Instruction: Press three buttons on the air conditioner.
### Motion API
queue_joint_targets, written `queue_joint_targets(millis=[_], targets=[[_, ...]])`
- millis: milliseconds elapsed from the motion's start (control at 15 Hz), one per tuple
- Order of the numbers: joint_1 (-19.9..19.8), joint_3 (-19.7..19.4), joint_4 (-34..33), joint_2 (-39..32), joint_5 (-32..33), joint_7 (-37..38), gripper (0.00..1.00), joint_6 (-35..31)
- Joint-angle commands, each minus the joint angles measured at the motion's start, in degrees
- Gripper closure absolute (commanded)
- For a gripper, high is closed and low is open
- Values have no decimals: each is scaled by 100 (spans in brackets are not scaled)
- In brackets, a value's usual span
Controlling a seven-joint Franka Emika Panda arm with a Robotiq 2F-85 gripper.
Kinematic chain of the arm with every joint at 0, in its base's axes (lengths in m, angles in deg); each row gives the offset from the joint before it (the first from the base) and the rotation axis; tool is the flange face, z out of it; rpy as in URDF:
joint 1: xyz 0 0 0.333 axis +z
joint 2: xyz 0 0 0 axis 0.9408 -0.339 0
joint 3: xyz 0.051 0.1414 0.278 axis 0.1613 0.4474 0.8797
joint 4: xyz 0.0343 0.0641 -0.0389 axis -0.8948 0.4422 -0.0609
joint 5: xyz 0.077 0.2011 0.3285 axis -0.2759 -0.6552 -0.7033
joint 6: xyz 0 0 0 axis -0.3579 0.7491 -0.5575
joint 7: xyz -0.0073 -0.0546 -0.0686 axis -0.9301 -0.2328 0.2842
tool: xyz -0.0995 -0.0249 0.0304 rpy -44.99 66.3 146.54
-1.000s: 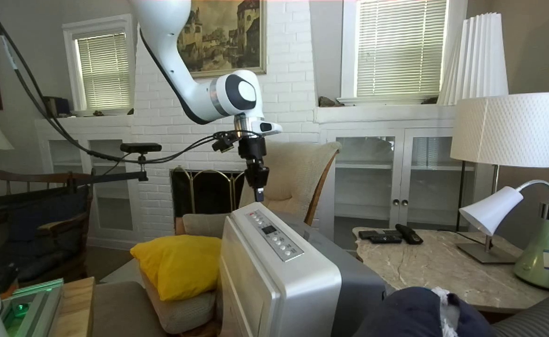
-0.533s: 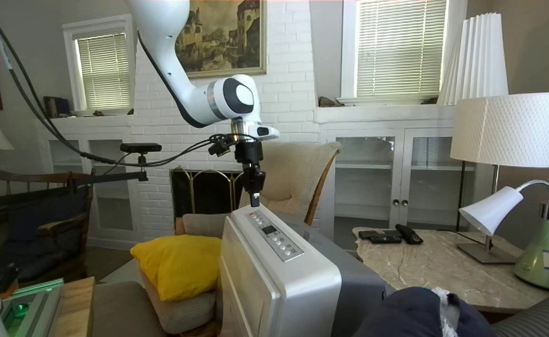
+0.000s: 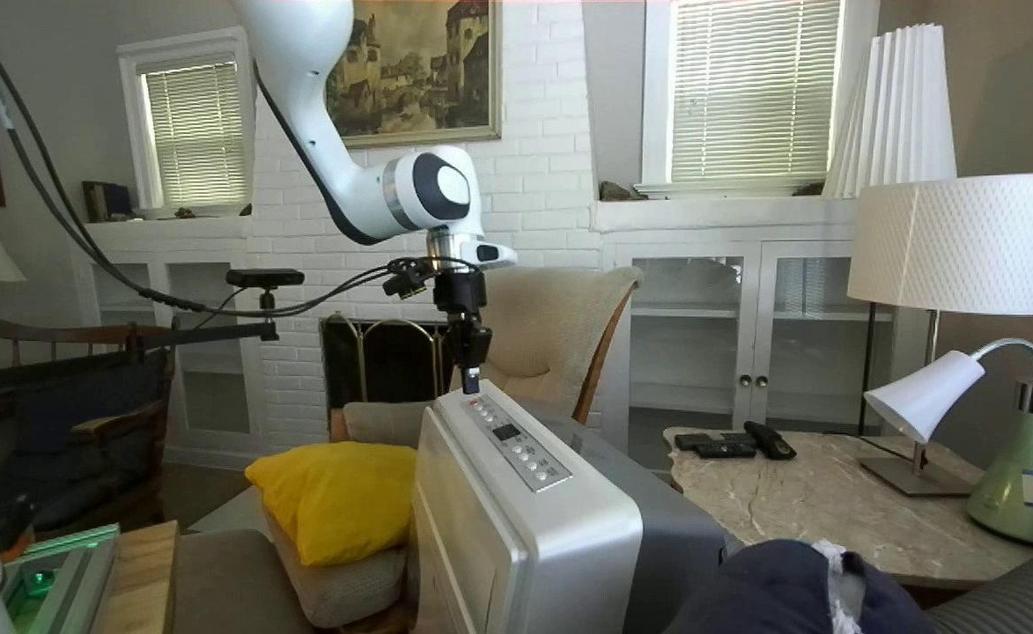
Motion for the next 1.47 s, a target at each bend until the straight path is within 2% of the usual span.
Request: queue_joint_targets(millis=[0, 1400], targets=[[-119, 106, 55, -14, -129, -246, 100, -177], [-57, 4, -222, -512, -76, -124, 100, -518]])
